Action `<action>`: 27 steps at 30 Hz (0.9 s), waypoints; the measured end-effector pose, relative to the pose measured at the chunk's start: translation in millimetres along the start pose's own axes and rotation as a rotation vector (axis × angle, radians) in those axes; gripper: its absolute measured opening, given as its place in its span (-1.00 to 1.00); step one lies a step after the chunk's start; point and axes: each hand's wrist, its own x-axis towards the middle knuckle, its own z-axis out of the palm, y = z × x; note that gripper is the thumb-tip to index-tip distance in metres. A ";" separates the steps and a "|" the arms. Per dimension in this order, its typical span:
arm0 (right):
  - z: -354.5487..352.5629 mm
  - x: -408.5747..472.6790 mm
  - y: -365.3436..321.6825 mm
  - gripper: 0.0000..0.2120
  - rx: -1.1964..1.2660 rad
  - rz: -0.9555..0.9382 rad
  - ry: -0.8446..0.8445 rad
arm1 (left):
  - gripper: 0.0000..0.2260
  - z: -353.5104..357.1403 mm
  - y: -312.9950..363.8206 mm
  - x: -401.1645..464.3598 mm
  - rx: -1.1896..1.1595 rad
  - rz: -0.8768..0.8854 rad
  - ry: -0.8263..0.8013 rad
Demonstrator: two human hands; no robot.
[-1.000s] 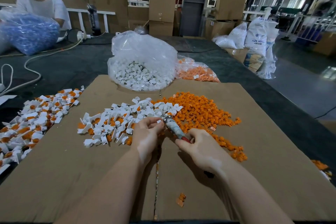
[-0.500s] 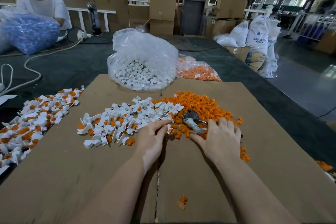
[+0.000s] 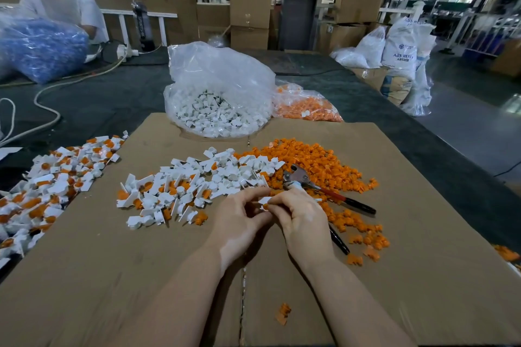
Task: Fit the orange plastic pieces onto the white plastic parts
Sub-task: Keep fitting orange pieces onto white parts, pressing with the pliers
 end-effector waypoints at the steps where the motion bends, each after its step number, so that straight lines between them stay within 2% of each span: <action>1: 0.0 -0.5 0.1 -0.95 0.003 0.000 0.008 | -0.72 0.6 0.7 -0.2 0.010 0.016 0.011; 10: 1.6 -2.2 -0.1 -0.97 -0.050 -0.009 0.015 | -0.75 3.1 -1.6 0.7 0.169 0.064 0.026; 16: 2.0 -2.3 0.4 -0.99 -0.036 -0.001 0.025 | -0.76 4.6 -4.1 1.3 0.165 0.062 0.057; 21: 1.3 -1.4 4.1 -0.95 -0.016 0.075 0.100 | -0.80 3.7 -6.1 0.5 -0.006 0.004 0.211; 24: 2.7 -2.1 5.0 -0.96 -0.063 0.080 0.123 | -0.84 3.4 -9.3 2.0 0.043 -0.027 0.339; 27: 4.4 -2.2 4.8 -0.93 -0.128 0.048 0.128 | -0.79 2.0 -10.7 4.1 0.102 -0.055 0.453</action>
